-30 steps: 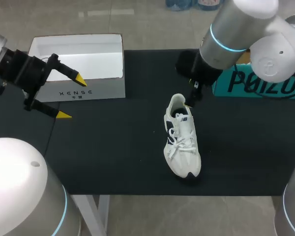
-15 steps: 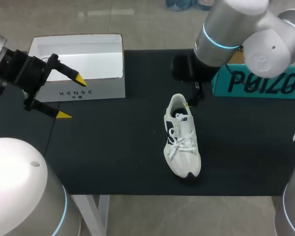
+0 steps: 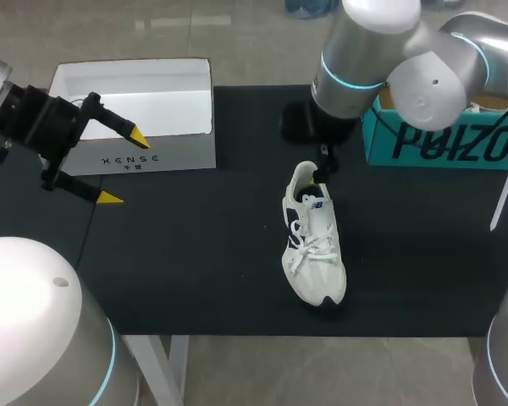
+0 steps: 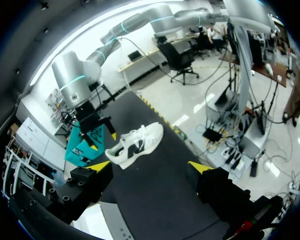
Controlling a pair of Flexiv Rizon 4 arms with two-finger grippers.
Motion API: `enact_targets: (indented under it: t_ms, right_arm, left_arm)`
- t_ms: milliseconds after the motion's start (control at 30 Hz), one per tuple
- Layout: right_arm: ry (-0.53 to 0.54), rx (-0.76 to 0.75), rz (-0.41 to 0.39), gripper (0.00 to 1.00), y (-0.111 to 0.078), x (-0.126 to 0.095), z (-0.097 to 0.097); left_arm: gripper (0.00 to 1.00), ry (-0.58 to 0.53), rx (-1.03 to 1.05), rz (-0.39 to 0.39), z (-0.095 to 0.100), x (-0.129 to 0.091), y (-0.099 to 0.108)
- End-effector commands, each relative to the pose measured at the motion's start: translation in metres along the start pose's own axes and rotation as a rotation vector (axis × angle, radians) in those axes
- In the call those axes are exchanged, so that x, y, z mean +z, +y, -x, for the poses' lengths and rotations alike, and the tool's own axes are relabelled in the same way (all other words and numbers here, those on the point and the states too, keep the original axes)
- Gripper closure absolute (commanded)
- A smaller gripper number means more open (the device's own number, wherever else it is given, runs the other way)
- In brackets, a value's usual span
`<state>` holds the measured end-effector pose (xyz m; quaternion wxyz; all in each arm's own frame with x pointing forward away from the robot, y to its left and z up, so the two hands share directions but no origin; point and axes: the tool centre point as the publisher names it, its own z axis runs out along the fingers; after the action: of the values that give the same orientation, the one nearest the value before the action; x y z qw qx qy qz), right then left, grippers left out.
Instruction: Take the shoe out of the shoebox, open the shoe tongue, remove and reinsert the insole, then place the shoe into the shoebox
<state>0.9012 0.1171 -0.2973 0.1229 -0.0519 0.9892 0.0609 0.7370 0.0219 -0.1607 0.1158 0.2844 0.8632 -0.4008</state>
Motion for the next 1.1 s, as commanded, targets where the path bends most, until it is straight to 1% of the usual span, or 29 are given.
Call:
enact_targets:
  t_ms: [33, 300, 667, 1100]
  right_arm:
    - [0.008, 0.004, -0.003, 0.00, 0.001, 0.019, 0.009]
    - [0.011, 0.011, -0.019, 0.00, -0.005, 0.037, 0.017]
    - [0.038, 0.021, -0.031, 0.00, -0.005, 0.057, 0.017]
    - [0.042, 0.047, -0.039, 0.00, -0.009, 0.069, 0.028]
  left_arm:
    - [0.00, 0.003, 0.000, 0.002, 0.000, 0.000, 0.000]
    - [0.00, 0.003, 0.000, 0.002, 0.000, 0.000, 0.000]
    - [0.00, 0.003, 0.000, 0.002, 0.000, 0.000, 0.000]
    - [0.00, 0.003, 0.000, 0.002, 0.000, 0.000, 0.000]
